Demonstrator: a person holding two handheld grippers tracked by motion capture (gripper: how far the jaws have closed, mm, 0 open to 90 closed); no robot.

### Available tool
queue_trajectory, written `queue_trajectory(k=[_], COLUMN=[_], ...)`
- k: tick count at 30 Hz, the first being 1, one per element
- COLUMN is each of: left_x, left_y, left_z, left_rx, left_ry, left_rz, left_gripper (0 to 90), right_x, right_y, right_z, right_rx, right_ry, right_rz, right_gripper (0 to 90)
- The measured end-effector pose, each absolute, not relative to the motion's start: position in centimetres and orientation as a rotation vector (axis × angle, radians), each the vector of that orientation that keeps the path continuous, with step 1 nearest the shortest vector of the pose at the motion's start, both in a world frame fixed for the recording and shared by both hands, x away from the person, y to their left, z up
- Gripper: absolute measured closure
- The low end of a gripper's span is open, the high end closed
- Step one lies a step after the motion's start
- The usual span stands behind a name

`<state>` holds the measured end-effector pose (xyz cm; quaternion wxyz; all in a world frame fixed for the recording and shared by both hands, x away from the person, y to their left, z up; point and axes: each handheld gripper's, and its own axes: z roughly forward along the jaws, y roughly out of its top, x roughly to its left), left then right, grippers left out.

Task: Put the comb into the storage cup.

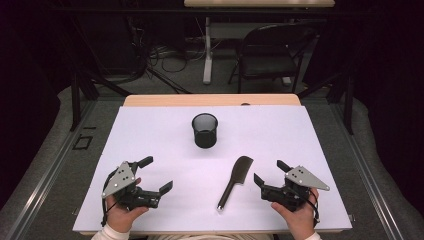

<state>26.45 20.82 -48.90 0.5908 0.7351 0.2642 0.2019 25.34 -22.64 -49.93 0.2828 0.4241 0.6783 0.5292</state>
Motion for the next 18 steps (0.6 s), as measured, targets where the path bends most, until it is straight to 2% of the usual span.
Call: queue_trajectory(k=[3,13,18], left_x=[26.4,26.5,26.3], left_y=[20.9,21.2,21.0], left_z=[-49.0,-49.4,-49.5], left_rx=[1.713,1.707,1.716], left_ry=[0.618,0.638,0.636], left_rz=[0.471,0.454,0.437], left_gripper=[0.6,0.6,0.6], right_x=[25.3,25.8,25.9], right_y=[-22.5,-21.4,-20.7], right_z=[-50.0,-50.2,-50.4], right_rx=[1.125,1.089,1.070], right_ry=[1.827,1.880,1.911], right_rz=[1.414,1.389,1.367], right_gripper=[13.9,15.3,23.5])
